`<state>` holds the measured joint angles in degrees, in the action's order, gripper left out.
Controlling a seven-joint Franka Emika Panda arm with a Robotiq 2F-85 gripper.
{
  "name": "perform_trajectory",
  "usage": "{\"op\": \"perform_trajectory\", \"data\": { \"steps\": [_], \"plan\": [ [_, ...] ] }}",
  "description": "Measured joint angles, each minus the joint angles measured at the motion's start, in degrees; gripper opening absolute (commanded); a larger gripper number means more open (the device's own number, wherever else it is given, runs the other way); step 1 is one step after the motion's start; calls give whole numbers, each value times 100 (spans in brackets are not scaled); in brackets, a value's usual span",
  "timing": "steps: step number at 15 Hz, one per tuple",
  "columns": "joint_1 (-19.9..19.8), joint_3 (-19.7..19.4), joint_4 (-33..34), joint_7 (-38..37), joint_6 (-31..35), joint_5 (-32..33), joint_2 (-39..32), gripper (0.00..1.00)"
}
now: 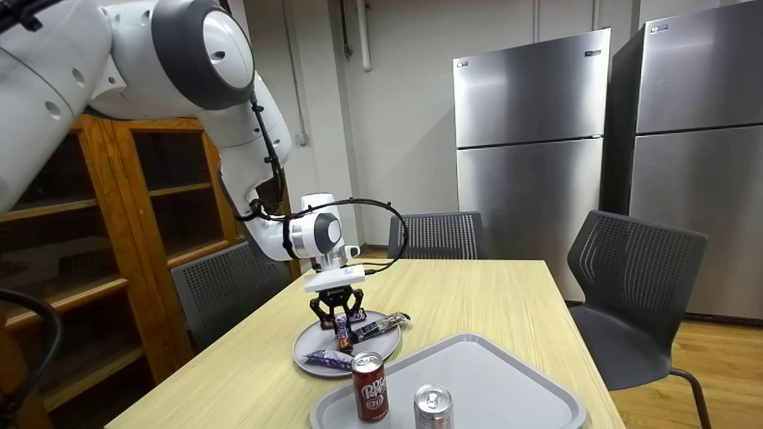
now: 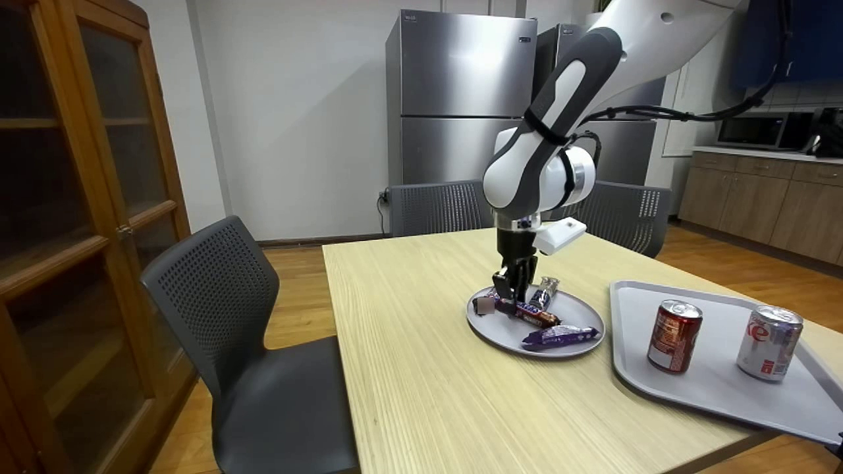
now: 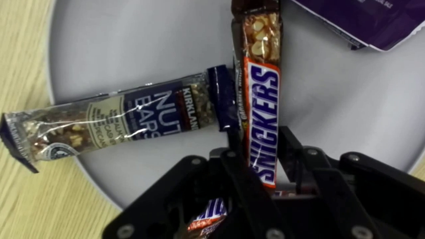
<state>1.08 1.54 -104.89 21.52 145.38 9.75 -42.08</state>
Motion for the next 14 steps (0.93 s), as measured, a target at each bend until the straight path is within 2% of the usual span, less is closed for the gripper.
{"op": "perform_trajectory", "data": {
  "steps": [1,3,7,14],
  "plan": [
    [0,0,4,0,0,0,0,0],
    [0,-1,16,0,-1,0,0,4],
    [0,-5,30,-8,-84,0,23,4],
    [8,-42,-32,-66,-772,83,585,4]
  ]
}}
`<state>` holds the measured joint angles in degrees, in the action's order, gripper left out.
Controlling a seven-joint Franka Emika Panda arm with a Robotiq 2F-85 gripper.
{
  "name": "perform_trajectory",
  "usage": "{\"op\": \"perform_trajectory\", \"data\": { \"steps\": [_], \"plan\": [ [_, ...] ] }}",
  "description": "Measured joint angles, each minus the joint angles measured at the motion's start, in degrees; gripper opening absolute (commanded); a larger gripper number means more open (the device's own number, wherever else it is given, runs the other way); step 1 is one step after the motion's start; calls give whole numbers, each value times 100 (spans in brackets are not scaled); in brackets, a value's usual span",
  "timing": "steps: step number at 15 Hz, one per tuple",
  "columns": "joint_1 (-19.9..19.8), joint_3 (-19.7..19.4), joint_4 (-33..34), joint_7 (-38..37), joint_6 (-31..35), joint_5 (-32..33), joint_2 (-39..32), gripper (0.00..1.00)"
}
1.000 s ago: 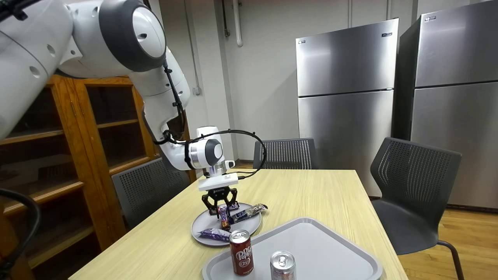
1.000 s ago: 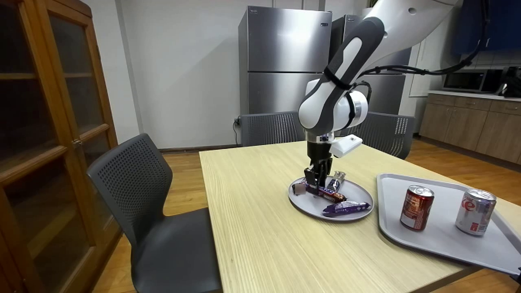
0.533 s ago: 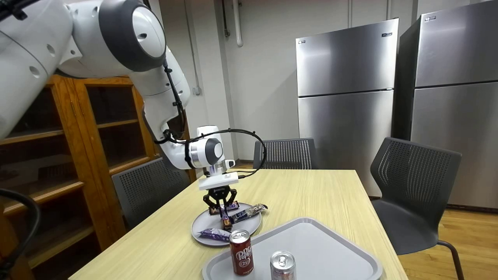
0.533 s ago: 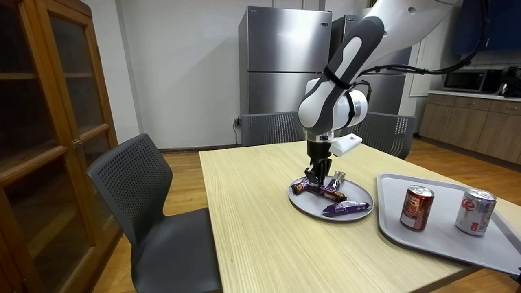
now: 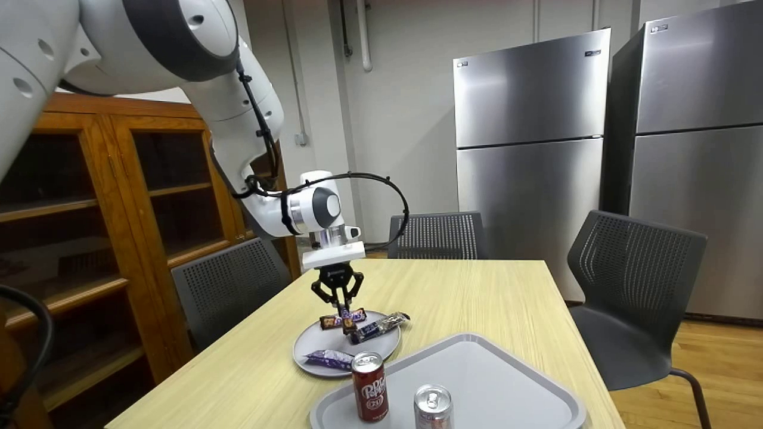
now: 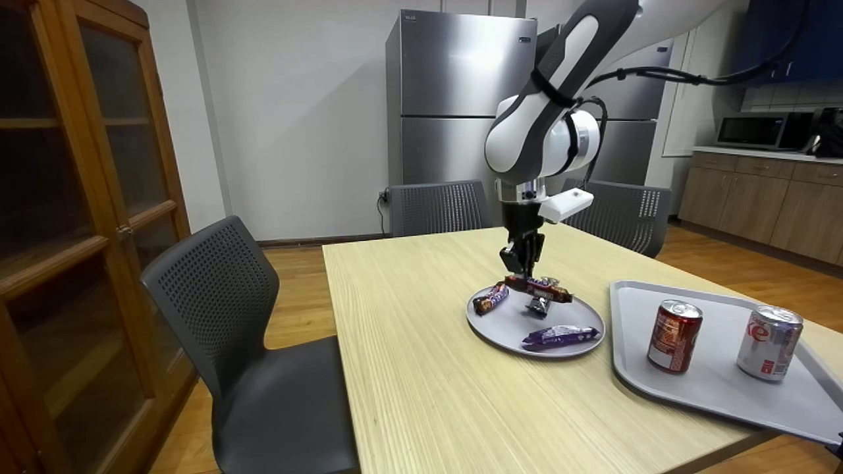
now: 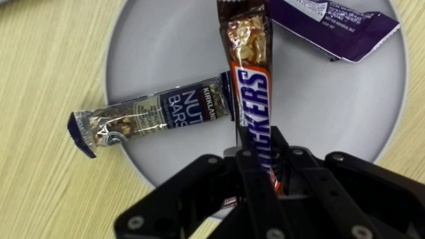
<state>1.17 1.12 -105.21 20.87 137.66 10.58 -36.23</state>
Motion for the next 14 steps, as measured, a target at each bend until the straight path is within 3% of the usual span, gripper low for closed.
{"op": "perform_trajectory", "data": {
  "steps": [8,14],
  "plan": [
    [184,24,-554,-82,-182,67,655,4],
    [481,267,-1098,-368,-177,67,965,4]
  ]
}}
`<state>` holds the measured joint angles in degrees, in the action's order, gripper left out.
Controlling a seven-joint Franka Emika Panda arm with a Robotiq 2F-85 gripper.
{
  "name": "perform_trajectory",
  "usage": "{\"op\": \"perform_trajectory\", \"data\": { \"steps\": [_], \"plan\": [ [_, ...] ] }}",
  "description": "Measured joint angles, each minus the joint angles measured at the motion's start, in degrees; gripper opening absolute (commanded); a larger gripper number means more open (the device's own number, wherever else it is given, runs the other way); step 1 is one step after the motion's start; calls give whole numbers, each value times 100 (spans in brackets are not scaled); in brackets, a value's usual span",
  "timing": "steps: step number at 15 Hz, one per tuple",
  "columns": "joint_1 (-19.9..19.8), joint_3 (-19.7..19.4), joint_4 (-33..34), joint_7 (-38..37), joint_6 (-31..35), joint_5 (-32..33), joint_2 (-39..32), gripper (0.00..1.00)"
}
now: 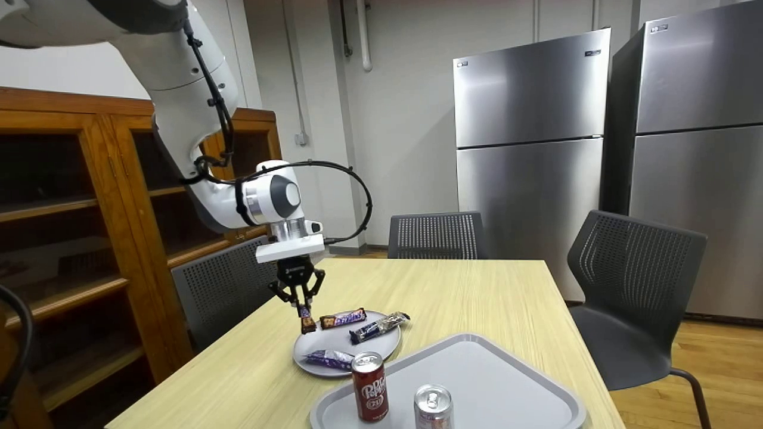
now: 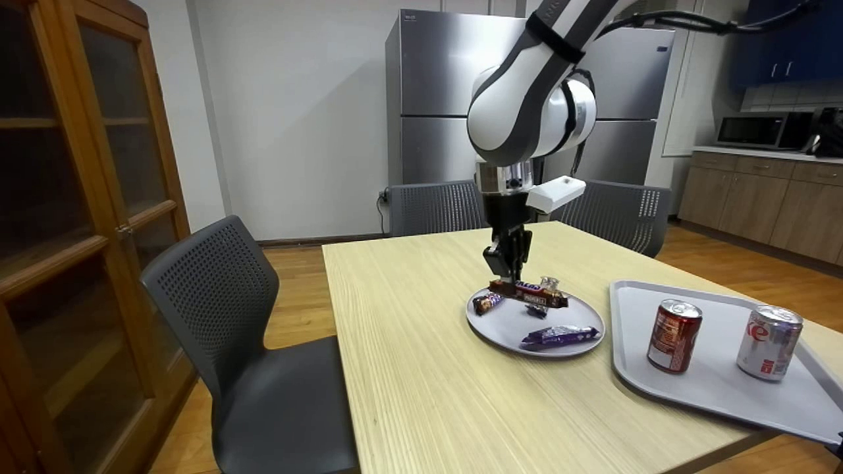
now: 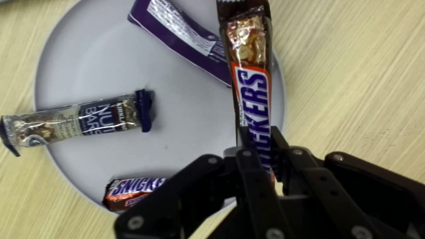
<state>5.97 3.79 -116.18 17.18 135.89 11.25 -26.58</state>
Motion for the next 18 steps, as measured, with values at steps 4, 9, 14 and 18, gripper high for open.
{"op": "perform_trajectory", "data": {
  "steps": [4,9,14,18],
  "plan": [
    [220,268,-263,-168,0,-18,140,4],
    [438,583,-430,-339,0,-71,210,4],
    [689,780,-467,-520,0,-85,207,4],
    [865,866,-467,-611,146,-99,88,4]
  ]
}}
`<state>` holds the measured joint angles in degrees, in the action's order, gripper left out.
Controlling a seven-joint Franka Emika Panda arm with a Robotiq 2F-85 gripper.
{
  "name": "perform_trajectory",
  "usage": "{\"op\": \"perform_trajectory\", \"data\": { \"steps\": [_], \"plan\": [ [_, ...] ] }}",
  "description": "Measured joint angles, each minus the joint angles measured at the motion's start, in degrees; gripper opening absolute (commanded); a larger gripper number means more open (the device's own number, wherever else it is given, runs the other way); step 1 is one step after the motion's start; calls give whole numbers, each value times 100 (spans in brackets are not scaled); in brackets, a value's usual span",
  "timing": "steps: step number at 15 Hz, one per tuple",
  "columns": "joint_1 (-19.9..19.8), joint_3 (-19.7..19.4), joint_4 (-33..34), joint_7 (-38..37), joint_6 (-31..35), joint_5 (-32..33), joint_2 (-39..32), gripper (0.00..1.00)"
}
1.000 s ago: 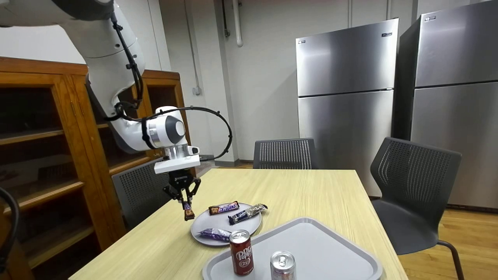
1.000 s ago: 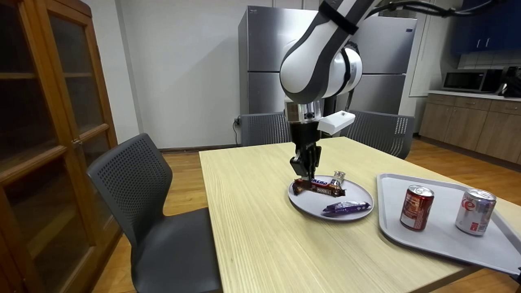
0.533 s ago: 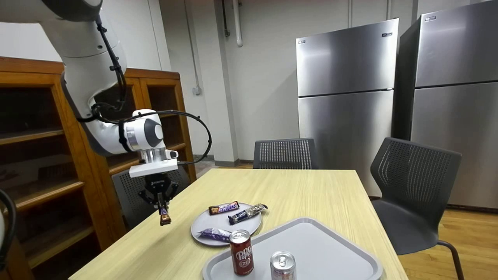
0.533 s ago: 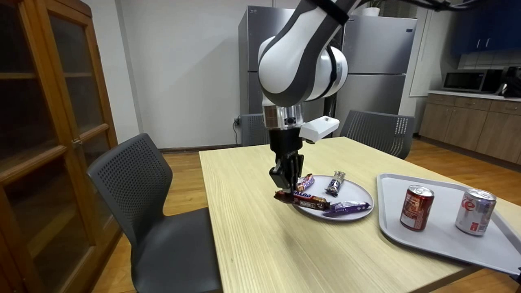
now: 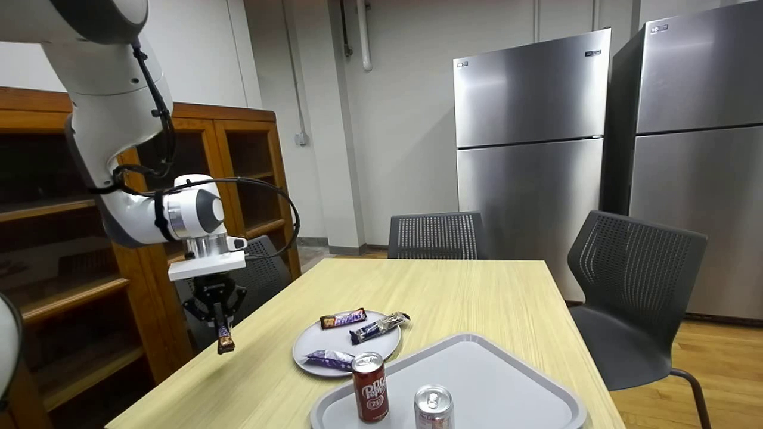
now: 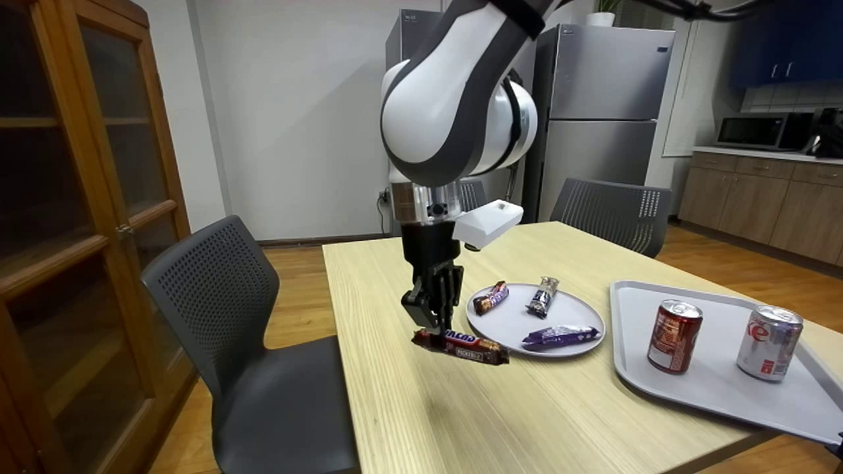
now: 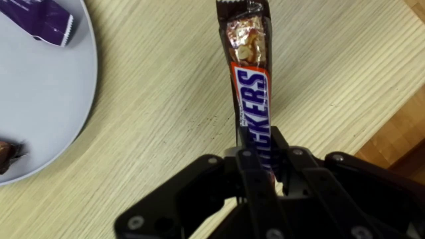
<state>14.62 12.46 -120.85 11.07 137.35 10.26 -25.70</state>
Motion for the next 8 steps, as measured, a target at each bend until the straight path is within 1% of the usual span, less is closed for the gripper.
{"op": "perform_trajectory", "data": {
  "steps": [5,8],
  "plan": [
    [53,36,31,0,389,-2,-356,4],
    [53,35,115,0,499,-2,-592,4]
  ]
}}
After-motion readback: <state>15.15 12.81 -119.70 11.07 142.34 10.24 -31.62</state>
